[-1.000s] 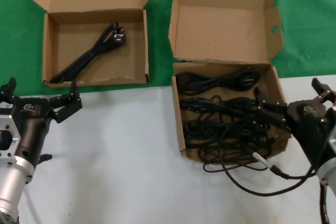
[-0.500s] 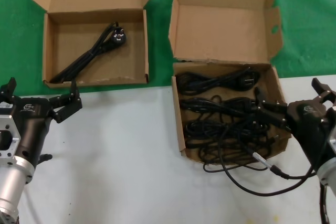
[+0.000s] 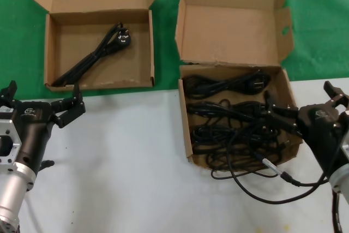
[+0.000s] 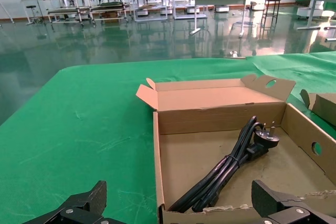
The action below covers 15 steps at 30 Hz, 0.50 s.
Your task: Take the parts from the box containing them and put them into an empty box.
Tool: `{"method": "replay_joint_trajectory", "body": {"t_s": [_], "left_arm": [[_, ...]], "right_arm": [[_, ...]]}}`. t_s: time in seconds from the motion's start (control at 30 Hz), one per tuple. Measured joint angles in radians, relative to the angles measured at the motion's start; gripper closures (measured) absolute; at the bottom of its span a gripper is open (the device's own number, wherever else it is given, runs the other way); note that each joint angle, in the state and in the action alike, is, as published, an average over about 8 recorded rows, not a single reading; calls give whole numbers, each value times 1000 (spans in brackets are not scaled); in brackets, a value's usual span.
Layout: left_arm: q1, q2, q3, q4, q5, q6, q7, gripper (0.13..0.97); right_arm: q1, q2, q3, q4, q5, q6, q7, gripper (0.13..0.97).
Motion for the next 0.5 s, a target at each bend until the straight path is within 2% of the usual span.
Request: {"method": "replay_joint_trajectory", "body": {"t_s": [0.5], "left_arm": [[0,0,0,0,0,0,0,132]], "right_arm": [[0,0,0,0,0,0,0,129]]}}
